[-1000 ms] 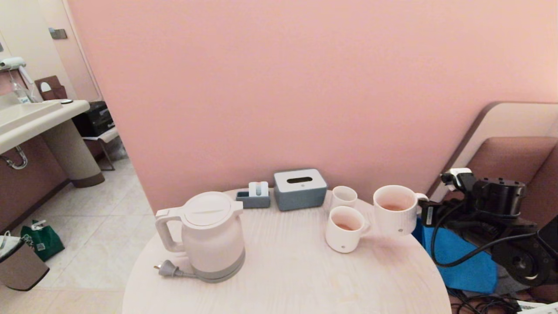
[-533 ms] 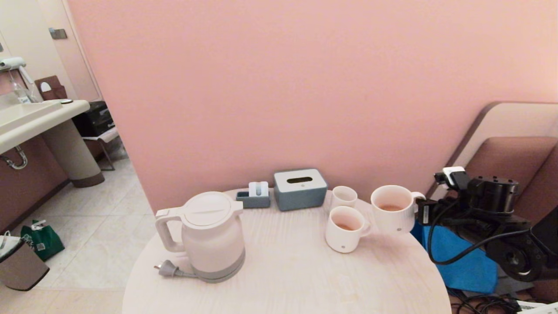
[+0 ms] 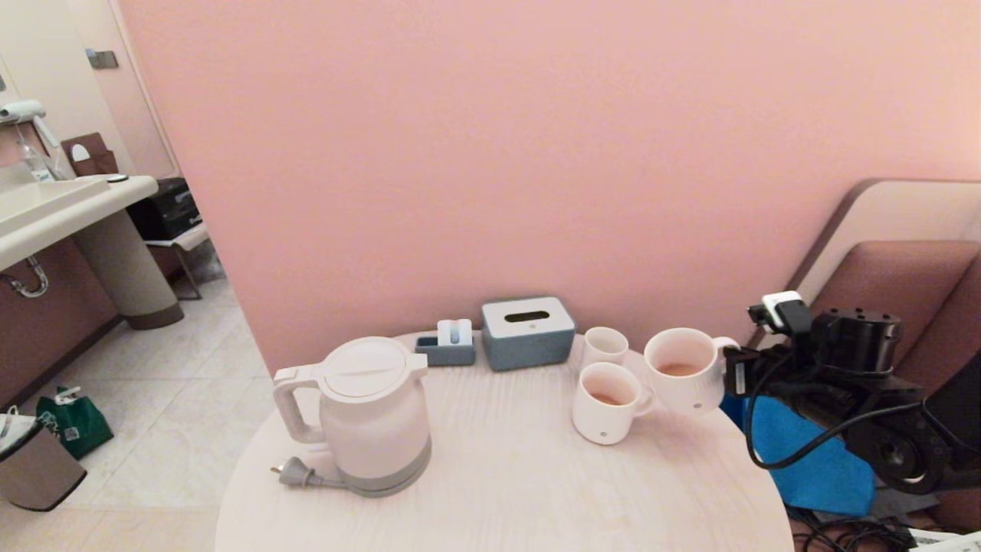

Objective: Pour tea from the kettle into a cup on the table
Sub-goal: Pour water into another cup

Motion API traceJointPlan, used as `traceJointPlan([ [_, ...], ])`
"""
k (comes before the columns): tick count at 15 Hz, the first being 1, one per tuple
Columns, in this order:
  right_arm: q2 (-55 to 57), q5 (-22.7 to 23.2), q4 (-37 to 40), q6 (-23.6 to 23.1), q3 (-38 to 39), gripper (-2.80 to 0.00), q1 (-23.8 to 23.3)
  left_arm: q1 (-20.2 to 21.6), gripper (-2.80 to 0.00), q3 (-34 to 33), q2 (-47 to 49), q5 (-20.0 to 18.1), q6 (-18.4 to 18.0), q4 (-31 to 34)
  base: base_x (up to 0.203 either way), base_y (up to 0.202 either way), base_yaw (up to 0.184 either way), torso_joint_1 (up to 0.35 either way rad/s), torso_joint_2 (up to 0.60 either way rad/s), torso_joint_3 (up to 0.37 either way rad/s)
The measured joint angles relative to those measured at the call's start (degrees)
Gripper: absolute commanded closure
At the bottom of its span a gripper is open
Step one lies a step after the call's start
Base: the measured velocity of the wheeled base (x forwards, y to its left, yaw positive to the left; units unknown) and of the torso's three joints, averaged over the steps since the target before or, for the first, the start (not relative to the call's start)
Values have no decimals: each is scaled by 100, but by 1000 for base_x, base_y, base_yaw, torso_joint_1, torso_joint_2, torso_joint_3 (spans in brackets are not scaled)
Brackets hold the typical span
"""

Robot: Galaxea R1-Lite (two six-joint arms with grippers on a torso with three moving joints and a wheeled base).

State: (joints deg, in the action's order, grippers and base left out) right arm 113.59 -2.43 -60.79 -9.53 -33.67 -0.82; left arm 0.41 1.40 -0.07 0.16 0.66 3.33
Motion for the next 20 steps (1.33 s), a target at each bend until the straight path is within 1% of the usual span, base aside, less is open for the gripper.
traceJointPlan([
  [5,7,-111,10,-233,-64,0,123,0,0,0,0,-2,0,2,0,0,0,0,0,0],
  [10,16,-177,112,-517,-196,0,145,0,0,0,0,0,2,0,0,0,0,0,0,0],
  [12,16,-178,115,-578,-213,0,144,0,0,0,0,0,0,4,0,0,0,0,0,0],
  [16,16,-164,127,-857,-251,0,148,0,0,0,0,-4,1,0,0,0,0,0,0,0],
  [20,9,-158,328,-1040,-412,0,158,0,0,0,0,0,2,0,0,0,0,0,0,0],
])
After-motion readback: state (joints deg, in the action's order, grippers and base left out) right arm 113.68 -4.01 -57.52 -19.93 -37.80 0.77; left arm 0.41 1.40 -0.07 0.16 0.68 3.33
